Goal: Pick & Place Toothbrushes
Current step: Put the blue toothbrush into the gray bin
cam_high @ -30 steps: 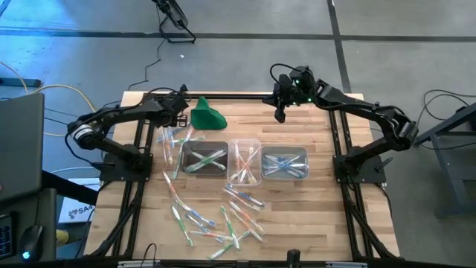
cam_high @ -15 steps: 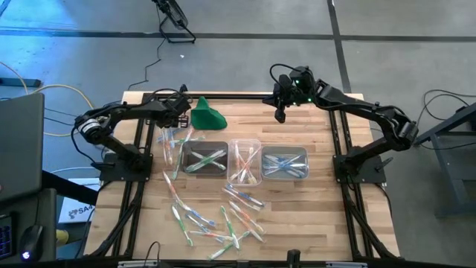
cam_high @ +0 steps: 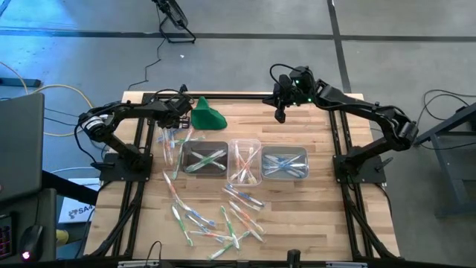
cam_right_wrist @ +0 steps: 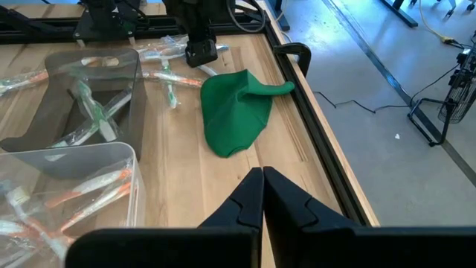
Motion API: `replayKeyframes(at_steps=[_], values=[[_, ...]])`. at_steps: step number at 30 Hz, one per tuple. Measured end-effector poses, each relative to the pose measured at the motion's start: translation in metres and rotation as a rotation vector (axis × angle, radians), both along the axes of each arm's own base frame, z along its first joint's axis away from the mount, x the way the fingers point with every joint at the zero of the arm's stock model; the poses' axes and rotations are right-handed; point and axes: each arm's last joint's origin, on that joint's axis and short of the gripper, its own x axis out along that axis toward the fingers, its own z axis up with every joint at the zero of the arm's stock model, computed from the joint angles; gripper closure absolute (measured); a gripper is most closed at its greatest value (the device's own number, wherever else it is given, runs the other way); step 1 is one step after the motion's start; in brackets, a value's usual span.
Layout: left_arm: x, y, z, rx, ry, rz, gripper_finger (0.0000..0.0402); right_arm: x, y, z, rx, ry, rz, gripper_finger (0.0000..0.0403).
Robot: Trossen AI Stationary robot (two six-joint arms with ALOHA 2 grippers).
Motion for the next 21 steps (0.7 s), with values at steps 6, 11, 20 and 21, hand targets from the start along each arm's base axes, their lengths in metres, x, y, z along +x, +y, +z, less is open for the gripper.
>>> replayKeyframes(at_steps=[6, 11, 20, 21], values=[[-0.0002, 0.0005, -0.0001, 0.015, 0.013, 0.003, 0.0309, 0.0, 0.0, 0.0, 0.0, 0.0, 0.0, 0.0401], [-0.0016, 0.0003, -0.0009, 0.013, 0.057, -0.031, 0.0369, 0.0, 0.0, 0.0, 0.0, 0.0, 0.0, 0.0401], [0.0001, 0.0024, 0.0024, 0.05, 0.039, -0.045, 0.0371, 0.0001, 0.0001, 0.0, 0.0, 0.0, 0.0, 0.0401], [0.0009, 0.0032, 0.0044, 0.062, 0.028, -0.057, 0.0373, 0.0001, 0.0001, 0.0, 0.0, 0.0, 0.0, 0.0401]])
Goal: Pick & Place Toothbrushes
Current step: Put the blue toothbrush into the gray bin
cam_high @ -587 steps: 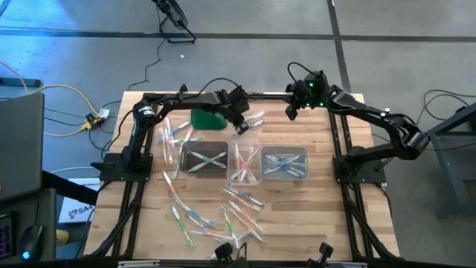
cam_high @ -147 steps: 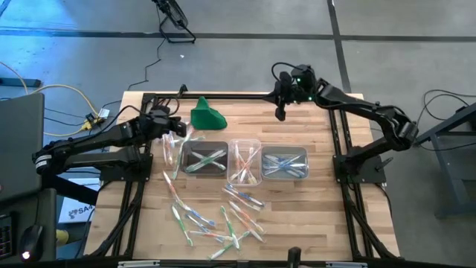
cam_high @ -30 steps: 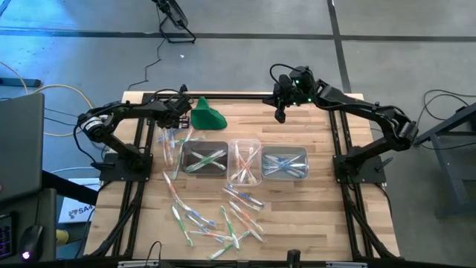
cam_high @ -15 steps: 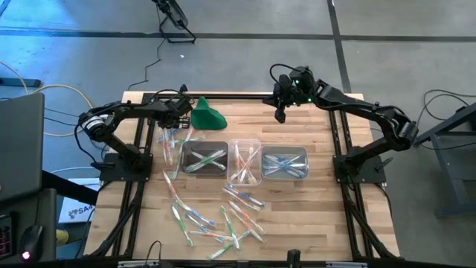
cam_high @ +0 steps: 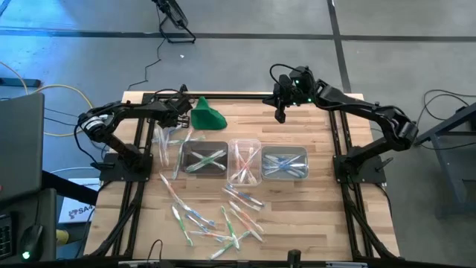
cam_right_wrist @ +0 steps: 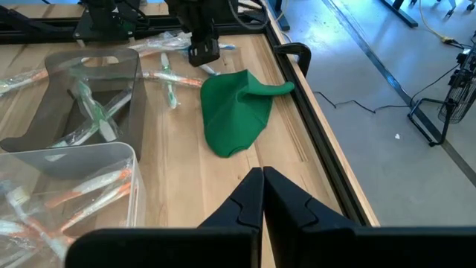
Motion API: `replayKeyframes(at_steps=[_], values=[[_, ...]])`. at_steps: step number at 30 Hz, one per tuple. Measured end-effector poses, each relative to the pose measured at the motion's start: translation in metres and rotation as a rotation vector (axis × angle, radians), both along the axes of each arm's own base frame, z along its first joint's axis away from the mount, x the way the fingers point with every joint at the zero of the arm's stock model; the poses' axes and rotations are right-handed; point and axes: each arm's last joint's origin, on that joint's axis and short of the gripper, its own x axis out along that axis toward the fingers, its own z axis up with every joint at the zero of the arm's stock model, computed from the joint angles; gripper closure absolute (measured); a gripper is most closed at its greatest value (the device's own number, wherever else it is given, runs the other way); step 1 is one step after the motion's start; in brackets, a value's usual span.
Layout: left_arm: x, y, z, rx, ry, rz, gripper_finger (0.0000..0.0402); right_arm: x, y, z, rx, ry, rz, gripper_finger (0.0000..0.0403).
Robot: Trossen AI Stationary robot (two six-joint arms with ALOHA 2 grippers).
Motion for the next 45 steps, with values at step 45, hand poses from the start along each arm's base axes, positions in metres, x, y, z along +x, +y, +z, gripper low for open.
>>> replayKeyframes(at_steps=[45], values=[[0.033, -0.023, 0.183, 0.99, -1.101, -1.229, 0.0381, 0.037, 0.035, 0.027, -0.131, -0.278, 0.119, 0.04]])
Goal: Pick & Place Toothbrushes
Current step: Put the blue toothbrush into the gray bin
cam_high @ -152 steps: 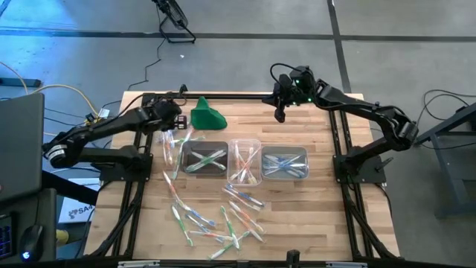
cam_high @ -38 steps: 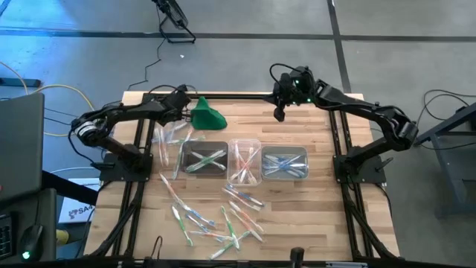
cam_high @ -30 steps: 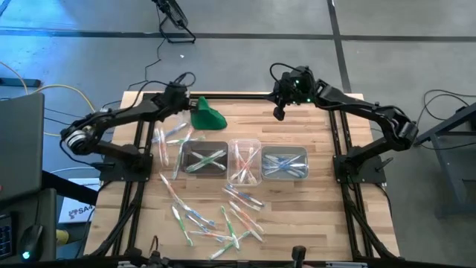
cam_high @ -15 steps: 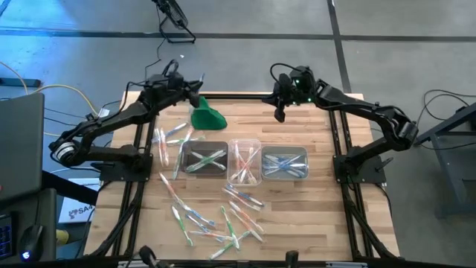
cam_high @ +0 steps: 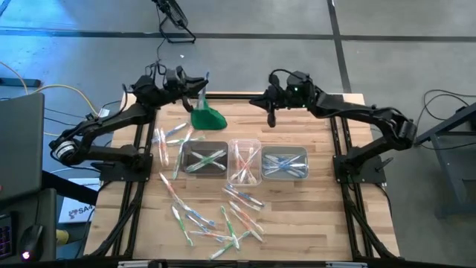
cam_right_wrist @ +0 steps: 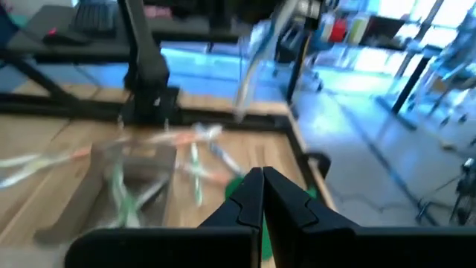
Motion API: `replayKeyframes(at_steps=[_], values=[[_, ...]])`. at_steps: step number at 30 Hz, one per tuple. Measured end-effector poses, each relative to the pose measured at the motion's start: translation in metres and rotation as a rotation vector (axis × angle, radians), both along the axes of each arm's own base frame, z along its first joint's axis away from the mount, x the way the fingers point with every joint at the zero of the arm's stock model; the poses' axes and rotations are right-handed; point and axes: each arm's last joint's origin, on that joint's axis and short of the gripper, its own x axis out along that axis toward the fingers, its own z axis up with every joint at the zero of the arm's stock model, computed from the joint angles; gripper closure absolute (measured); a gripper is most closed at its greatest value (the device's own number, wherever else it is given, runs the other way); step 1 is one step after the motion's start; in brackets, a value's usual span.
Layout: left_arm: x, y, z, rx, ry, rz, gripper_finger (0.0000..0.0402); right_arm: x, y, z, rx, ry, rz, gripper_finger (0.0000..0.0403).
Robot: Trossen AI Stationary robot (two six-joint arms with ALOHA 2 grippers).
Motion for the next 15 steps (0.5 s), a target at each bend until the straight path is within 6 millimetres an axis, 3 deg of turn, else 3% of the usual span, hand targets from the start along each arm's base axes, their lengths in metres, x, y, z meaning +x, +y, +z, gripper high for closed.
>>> replayKeyframes(at_steps=[5, 15], values=[[0.01, -0.012, 0.002, 0.072, -0.008, -0.049, 0.0381, 0.01, 0.018, 0.003, -0.035, -0.024, -0.036, 0.0369], [0.023, -0.032, 0.004, 0.13, -0.021, -0.133, 0.0381, 0.032, 0.035, -0.005, -0.019, -0.078, 0.022, 0.0214]])
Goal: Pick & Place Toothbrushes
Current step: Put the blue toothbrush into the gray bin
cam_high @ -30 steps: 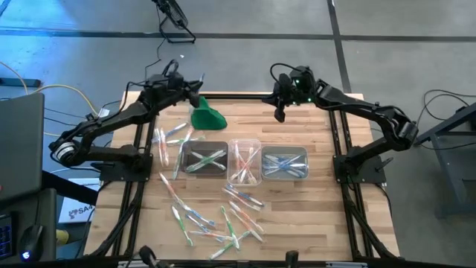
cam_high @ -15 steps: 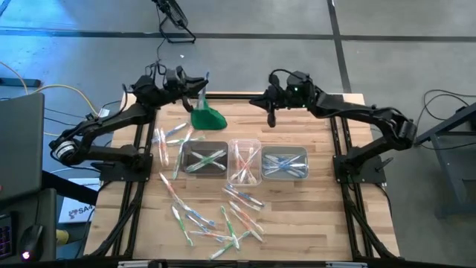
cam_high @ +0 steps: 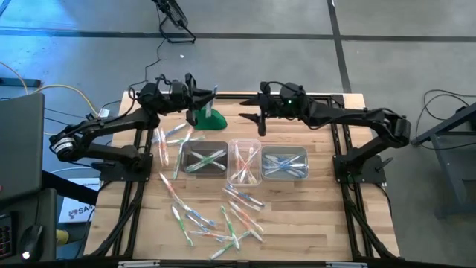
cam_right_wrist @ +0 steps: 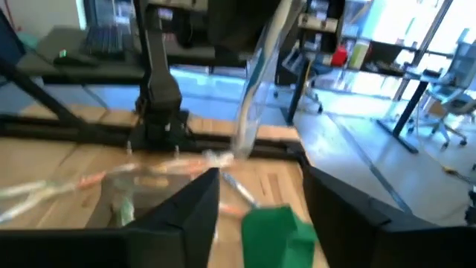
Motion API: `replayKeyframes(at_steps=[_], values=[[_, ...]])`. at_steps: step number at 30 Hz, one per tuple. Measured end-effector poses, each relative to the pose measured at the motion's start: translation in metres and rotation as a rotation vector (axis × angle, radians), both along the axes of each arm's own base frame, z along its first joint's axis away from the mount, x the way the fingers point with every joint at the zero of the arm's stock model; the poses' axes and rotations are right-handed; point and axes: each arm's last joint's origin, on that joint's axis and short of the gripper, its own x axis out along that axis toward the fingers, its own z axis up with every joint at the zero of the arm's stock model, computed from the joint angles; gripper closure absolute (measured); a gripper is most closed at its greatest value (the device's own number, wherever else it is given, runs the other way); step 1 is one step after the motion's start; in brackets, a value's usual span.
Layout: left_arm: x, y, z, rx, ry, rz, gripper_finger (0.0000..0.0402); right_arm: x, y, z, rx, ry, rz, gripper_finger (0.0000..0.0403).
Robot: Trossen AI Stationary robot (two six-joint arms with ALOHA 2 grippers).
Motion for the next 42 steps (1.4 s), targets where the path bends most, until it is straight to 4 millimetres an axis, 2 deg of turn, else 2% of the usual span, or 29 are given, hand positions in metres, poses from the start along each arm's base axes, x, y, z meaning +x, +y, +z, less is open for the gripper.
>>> replayKeyframes(at_steps=[5, 13, 24, 37, 42], values=[[0.005, -0.009, 0.0, 0.021, 0.001, -0.039, 0.0381, 0.021, 0.002, -0.013, 0.024, -0.082, 0.02, 0.0182], [0.008, -0.014, -0.002, 0.007, 0.018, -0.057, 0.0381, 0.039, 0.002, -0.028, 0.038, -0.177, 0.046, 0.0179], [0.04, -0.02, -0.023, 0.018, 0.01, -0.035, 0.0381, 0.041, 0.006, -0.032, 0.05, -0.148, 0.079, 0.0179], [0.045, -0.017, -0.026, 0.011, -0.015, -0.036, 0.0381, 0.041, 0.006, -0.035, 0.058, -0.118, 0.086, 0.0179], [0.046, -0.023, -0.024, 0.022, -0.045, -0.042, 0.0381, 0.041, 0.006, -0.035, 0.058, -0.118, 0.086, 0.0179]])
